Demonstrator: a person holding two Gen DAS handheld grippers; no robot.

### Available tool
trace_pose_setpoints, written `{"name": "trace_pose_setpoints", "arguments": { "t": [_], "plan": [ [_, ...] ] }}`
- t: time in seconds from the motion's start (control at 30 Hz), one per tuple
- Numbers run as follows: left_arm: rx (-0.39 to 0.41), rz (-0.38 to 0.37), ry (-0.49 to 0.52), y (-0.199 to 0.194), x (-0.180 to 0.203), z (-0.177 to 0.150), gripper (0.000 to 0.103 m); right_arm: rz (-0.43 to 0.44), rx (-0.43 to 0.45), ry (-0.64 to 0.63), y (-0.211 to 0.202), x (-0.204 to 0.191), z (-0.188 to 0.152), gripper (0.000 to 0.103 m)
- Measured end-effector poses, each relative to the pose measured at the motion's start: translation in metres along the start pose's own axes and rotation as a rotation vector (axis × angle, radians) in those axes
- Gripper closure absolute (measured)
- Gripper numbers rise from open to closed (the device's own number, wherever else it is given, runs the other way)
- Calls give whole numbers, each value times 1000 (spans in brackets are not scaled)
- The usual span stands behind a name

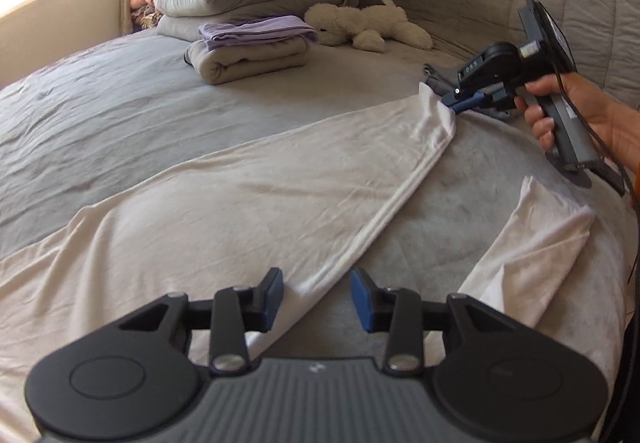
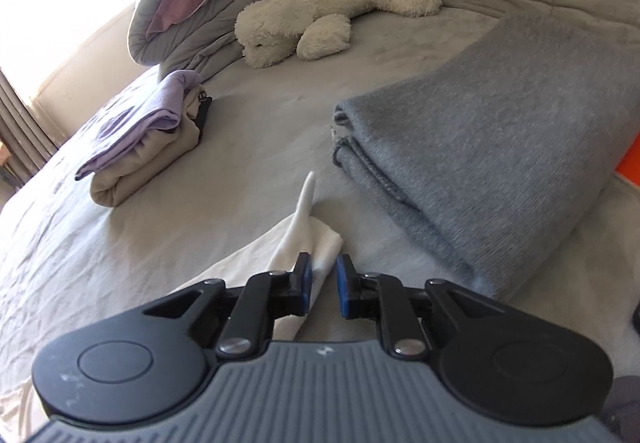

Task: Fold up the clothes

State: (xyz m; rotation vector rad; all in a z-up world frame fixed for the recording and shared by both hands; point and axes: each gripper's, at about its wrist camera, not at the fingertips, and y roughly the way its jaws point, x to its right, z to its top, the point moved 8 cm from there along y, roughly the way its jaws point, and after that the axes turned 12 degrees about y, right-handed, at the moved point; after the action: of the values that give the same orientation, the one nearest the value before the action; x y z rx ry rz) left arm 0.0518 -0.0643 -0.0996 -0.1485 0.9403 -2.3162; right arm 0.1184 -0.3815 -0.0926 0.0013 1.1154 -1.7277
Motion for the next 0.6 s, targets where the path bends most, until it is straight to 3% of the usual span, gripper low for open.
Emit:
{"name": "trace_pose_setpoints", "arguments": {
  "t": [0.03,0.07,0.13,0.3,0.43,0.5,0.57,0.6],
  "plan": [
    [0,6,9,1,1,0,71,-7,3,-10,0,-1,-1,91],
    [-1,11,15,1,2,1,88,-24,9,-27,1,-2,-2,98],
    [-5,16,19,1,1,3,101,-57,27,-59,-1,-3,-2,102],
    [-1,-31,-11,-6,-2,6,101,-142,83,-128,-21,-7,4,102],
    [-37,-58,-6,-1,3,0,100,-222,21,-162,-12,2,-3,102],
    [-30,-58,-10,-5,3,1,97,-238,3,-158,-9,7,-5,101],
    [-10,-62,-22,-12,1,3,88,-237,20,-158,-15,4,-2,89],
    [1,-61,-32,-16,-1,4,85,-235,28,-158,-18,2,0,89]
  ]
}}
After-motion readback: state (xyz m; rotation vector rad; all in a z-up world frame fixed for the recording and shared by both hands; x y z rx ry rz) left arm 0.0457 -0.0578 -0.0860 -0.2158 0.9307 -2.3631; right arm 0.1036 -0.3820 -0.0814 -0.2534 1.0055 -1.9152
